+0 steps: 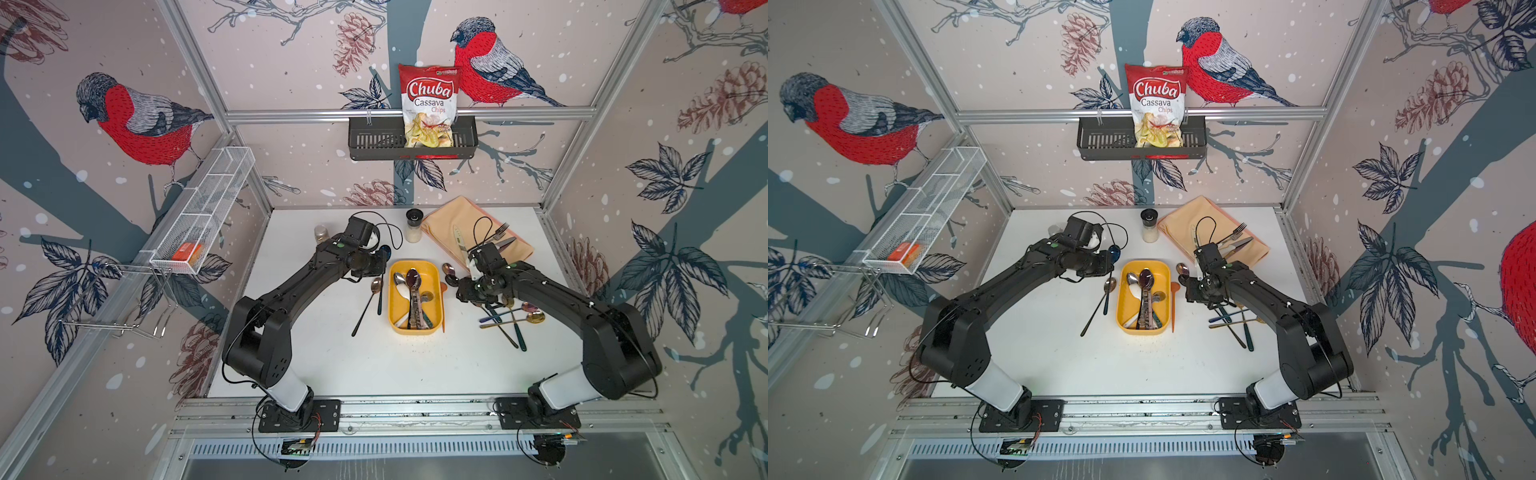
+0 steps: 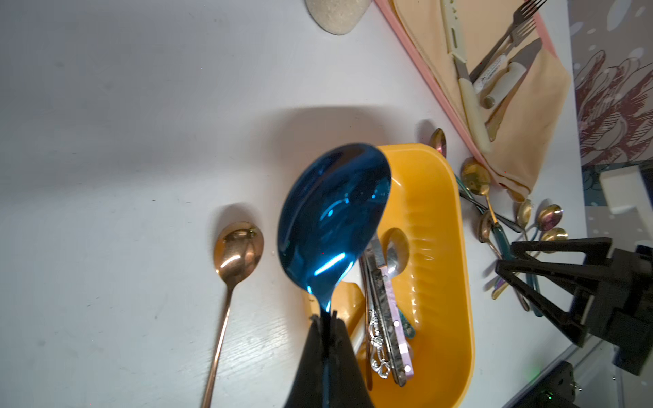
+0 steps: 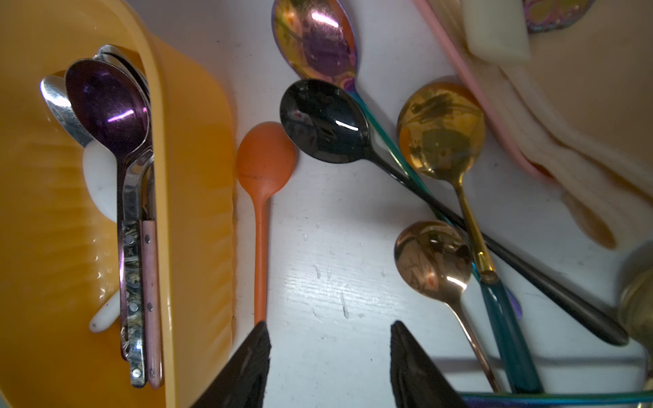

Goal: Put the spoon into the storage box
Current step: Pick up the spoon from the center of the board, then place the spoon in the storage box.

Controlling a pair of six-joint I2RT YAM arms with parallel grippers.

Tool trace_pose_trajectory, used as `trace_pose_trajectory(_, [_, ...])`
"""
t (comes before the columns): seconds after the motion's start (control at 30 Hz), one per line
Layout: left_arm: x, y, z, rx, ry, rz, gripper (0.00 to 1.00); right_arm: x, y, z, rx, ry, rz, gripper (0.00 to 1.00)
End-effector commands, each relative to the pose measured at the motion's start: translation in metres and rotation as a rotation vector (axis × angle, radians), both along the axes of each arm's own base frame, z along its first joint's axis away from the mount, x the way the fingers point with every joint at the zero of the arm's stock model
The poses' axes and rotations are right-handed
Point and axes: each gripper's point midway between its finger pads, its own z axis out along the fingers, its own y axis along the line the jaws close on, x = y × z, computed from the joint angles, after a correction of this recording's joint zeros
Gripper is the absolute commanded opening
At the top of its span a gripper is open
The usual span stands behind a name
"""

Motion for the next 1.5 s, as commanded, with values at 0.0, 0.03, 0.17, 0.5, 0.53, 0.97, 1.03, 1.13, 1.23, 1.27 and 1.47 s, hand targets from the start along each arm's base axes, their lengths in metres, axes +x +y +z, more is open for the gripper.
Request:
trace_pose_trajectory(0.0, [0.000, -0.020, 0.012, -0.110, 0.006, 0.029, 0.00, 0.002, 0.001, 0.003, 0.007, -0.017, -0.001, 0.56])
trace_pose_trajectory(0.03, [-0.001, -0.024, 0.012, -0.126, 0.009, 0.030, 0.00, 0.002, 0.002, 0.003, 0.008, -0.017, -0.001, 0.56])
trace_pose_trajectory(0.17, [-0.003, -0.036, 0.009, -0.166, 0.020, 0.037, 0.00, 0.001, 0.001, 0.002, 0.007, -0.016, -0.001, 0.56])
trace_pose_trajectory(0.5, [-0.004, -0.059, -0.019, -0.179, 0.073, 0.030, 0.00, 0.000, 0.000, 0.000, 0.009, -0.013, -0.004, 0.56])
trace_pose_trajectory(0.53, [-0.004, -0.061, -0.023, -0.181, 0.078, 0.029, 0.00, 0.000, 0.000, 0.000, 0.008, -0.014, -0.004, 0.56])
trace_pose_trajectory(0.97, [-0.005, -0.069, -0.073, -0.150, 0.173, 0.030, 0.00, -0.001, -0.002, 0.000, 0.007, -0.014, -0.010, 0.56])
trace_pose_trajectory(1.03, [-0.007, -0.070, -0.080, -0.144, 0.192, 0.031, 0.00, -0.001, -0.001, 0.000, 0.010, -0.012, -0.009, 0.56])
trace_pose_trajectory(1.13, [-0.008, -0.071, -0.087, -0.144, 0.211, 0.029, 0.00, 0.000, -0.001, 0.001, 0.009, -0.013, -0.009, 0.56])
trace_pose_trajectory(1.23, [-0.009, -0.072, -0.093, -0.140, 0.230, 0.029, 0.00, 0.001, 0.000, 0.002, 0.010, -0.014, -0.011, 0.56])
trace_pose_trajectory(1.27, [-0.009, -0.072, -0.094, -0.140, 0.235, 0.029, 0.00, 0.001, 0.000, 0.002, 0.012, -0.014, -0.010, 0.56])
trace_pose_trajectory(1.47, [-0.010, -0.072, -0.100, -0.134, 0.255, 0.034, 0.00, 0.000, 0.001, 0.002, 0.012, -0.013, -0.008, 0.56])
